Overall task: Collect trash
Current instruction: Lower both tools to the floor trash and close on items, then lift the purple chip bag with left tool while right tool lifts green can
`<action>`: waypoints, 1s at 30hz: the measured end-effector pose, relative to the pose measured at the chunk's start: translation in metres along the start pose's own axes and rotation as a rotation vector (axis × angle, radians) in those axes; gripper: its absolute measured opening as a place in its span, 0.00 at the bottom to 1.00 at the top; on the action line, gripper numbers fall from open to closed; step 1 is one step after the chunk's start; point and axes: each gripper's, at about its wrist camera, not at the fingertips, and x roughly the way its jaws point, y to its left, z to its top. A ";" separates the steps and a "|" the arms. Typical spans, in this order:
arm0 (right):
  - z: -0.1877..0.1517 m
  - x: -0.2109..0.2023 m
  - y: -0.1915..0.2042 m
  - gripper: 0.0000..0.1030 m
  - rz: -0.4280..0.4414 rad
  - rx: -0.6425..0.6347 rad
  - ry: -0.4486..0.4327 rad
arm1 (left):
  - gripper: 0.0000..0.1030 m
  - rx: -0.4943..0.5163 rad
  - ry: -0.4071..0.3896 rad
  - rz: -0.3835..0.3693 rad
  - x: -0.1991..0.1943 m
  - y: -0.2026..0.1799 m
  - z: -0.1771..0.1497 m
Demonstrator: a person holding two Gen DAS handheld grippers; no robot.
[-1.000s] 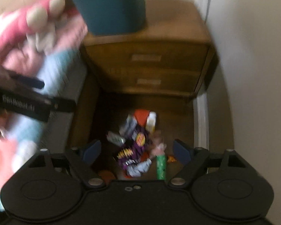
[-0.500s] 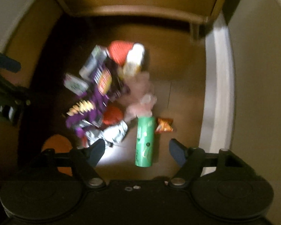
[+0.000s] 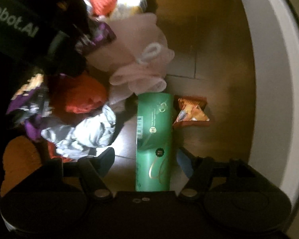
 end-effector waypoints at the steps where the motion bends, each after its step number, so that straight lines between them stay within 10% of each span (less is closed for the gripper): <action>1: 0.001 0.007 -0.001 0.65 -0.004 0.006 0.003 | 0.99 -0.003 0.001 0.006 0.005 -0.002 0.000; 17: 0.000 0.030 0.005 0.47 -0.083 -0.003 0.013 | 0.34 -0.081 0.006 0.012 0.015 0.021 -0.015; 30: -0.026 -0.062 0.026 0.47 -0.017 0.099 -0.012 | 0.15 -0.123 -0.027 0.006 -0.049 0.046 -0.035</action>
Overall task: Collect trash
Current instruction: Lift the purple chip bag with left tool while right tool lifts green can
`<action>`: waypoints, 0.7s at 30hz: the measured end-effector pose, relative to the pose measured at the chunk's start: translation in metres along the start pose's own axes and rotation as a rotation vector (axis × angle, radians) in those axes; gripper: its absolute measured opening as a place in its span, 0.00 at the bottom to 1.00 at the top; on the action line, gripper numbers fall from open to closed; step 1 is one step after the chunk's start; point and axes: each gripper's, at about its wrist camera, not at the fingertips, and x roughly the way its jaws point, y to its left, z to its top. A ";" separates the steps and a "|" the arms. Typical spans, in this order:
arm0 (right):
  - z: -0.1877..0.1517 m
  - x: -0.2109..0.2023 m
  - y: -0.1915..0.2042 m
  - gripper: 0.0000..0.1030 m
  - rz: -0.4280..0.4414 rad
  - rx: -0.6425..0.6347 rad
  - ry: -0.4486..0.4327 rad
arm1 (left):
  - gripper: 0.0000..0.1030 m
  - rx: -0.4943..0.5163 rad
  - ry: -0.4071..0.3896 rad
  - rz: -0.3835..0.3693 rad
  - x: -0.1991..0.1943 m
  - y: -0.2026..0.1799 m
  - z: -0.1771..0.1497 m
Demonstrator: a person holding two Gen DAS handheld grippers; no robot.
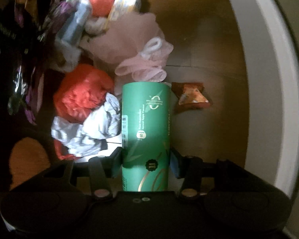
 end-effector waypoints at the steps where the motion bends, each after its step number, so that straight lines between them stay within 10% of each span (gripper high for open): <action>1: 0.001 -0.009 -0.003 0.47 0.005 0.009 -0.007 | 0.14 -0.004 -0.004 -0.011 -0.010 0.004 -0.002; 10: 0.015 -0.127 -0.001 0.47 0.067 0.050 -0.090 | 0.12 -0.053 -0.015 -0.063 -0.101 0.035 -0.016; 21: 0.058 -0.337 0.030 0.47 0.126 0.044 -0.288 | 0.12 -0.091 -0.212 -0.159 -0.320 0.086 -0.019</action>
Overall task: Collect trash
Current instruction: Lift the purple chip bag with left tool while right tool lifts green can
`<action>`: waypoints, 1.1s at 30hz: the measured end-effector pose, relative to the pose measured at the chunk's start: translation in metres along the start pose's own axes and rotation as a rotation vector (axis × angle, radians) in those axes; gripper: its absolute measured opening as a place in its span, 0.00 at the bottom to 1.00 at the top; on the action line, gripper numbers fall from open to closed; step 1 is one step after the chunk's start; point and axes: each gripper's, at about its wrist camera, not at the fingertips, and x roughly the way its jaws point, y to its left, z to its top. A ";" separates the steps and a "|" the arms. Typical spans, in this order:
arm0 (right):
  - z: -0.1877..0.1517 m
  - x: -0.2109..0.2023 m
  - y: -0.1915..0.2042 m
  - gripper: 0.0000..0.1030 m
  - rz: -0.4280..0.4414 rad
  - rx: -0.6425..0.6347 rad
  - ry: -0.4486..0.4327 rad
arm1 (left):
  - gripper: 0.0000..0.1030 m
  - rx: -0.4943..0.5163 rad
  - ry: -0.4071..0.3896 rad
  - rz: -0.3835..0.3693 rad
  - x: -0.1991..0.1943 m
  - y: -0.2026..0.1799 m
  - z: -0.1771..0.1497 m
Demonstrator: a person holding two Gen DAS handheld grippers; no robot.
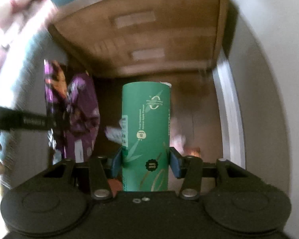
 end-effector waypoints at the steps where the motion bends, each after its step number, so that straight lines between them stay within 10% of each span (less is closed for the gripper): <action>1: 0.011 -0.016 0.005 0.47 0.004 -0.011 -0.024 | 0.12 -0.002 -0.026 -0.004 -0.022 0.002 0.006; 18: 0.187 -0.229 0.107 0.47 0.029 -0.229 -0.431 | 0.12 0.035 -0.453 -0.079 -0.291 0.017 0.110; 33: 0.334 -0.253 0.175 0.47 -0.004 -0.353 -0.626 | 0.12 0.032 -0.660 -0.022 -0.355 0.052 0.243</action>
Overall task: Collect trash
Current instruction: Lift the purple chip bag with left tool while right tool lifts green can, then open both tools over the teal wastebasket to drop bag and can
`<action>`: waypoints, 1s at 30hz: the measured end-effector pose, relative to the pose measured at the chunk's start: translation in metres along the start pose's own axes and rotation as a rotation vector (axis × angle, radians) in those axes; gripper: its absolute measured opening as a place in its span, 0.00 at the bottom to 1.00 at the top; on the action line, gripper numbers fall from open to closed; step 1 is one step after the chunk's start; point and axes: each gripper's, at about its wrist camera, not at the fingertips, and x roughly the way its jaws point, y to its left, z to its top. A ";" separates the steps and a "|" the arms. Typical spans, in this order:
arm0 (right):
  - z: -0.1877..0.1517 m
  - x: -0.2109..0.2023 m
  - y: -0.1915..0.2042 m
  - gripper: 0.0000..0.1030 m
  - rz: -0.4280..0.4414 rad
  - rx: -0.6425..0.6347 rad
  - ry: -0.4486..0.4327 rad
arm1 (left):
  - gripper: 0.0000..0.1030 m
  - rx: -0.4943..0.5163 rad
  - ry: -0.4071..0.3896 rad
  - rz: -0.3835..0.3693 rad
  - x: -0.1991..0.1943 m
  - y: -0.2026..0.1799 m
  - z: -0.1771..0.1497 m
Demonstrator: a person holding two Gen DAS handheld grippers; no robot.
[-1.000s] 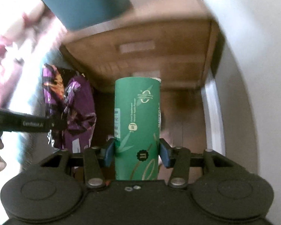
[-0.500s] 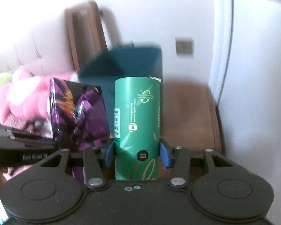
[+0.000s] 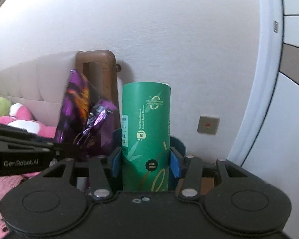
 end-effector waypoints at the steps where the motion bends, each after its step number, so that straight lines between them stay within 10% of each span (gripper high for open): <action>1: 0.003 0.011 0.001 0.47 0.001 0.003 -0.001 | 0.12 0.005 -0.007 0.007 0.008 0.003 0.005; 21: -0.045 0.163 0.003 0.47 -0.030 0.064 0.406 | 0.12 0.133 0.165 0.025 0.143 -0.003 0.012; 30: -0.056 0.172 0.007 0.49 -0.051 0.043 0.446 | 0.22 0.138 0.214 0.063 0.176 -0.014 -0.001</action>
